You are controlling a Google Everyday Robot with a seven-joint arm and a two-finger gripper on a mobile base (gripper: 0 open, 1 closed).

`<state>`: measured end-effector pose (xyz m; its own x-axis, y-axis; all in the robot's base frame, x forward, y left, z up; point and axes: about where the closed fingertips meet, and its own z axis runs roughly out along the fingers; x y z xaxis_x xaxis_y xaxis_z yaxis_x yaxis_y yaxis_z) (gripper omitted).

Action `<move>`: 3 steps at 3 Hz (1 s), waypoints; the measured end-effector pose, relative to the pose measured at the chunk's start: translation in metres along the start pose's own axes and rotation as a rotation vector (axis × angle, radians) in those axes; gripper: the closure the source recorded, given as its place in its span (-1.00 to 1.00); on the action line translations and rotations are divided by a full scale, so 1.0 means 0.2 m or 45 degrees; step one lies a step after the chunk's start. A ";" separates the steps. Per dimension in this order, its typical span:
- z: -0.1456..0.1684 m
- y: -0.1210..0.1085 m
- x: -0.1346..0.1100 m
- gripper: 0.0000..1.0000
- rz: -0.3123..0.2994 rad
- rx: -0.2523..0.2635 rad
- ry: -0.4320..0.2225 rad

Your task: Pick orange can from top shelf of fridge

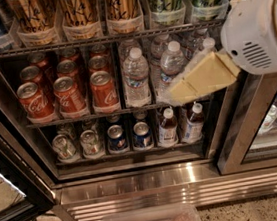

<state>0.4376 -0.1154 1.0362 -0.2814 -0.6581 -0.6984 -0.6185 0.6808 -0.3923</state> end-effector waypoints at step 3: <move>-0.02 -0.04 -0.10 -1.00 0.098 0.108 -0.101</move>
Offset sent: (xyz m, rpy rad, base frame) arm 0.0469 0.0122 0.0171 0.2927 -0.1632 -0.1625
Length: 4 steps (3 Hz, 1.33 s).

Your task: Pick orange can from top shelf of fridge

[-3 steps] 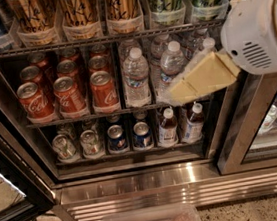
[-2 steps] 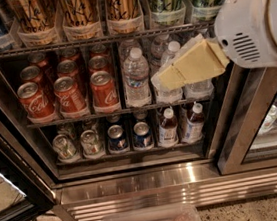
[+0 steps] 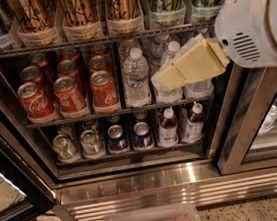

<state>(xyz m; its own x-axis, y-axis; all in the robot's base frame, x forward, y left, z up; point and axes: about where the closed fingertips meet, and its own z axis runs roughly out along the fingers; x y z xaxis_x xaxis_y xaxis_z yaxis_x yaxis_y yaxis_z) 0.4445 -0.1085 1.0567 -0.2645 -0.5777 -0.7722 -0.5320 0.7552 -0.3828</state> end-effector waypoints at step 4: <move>0.14 0.16 -0.18 0.77 0.184 -0.047 -0.250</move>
Offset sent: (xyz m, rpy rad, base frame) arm 0.0284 0.0544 -0.0405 0.3155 -0.0332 0.0327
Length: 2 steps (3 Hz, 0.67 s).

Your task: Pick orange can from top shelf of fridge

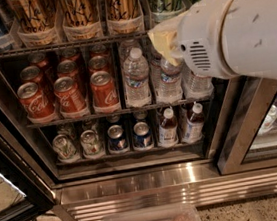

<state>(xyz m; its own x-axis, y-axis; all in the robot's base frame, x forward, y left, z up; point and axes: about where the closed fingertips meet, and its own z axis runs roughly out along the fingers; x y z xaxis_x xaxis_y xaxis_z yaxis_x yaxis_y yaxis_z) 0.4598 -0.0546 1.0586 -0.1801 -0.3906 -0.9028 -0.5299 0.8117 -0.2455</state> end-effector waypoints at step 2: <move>-0.01 0.07 -0.09 0.66 -0.015 -0.003 -0.048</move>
Offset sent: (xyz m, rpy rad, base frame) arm 0.0052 0.0221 -0.0172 0.0621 -0.0022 0.0168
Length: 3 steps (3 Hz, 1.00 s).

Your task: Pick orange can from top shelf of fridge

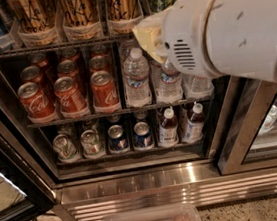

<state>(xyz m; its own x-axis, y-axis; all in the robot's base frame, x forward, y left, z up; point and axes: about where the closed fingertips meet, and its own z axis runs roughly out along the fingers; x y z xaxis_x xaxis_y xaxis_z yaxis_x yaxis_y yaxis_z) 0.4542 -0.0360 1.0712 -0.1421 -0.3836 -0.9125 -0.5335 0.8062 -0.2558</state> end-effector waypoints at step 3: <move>0.06 -0.01 0.05 -0.17 0.010 0.005 -0.002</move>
Offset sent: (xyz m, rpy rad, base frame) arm 0.0069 -0.0080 -0.0478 -0.0064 0.0503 -0.0224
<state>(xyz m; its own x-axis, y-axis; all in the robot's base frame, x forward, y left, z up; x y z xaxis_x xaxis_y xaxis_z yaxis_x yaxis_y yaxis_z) 0.4630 -0.0366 1.0588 -0.1452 -0.3768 -0.9148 -0.5292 0.8108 -0.2500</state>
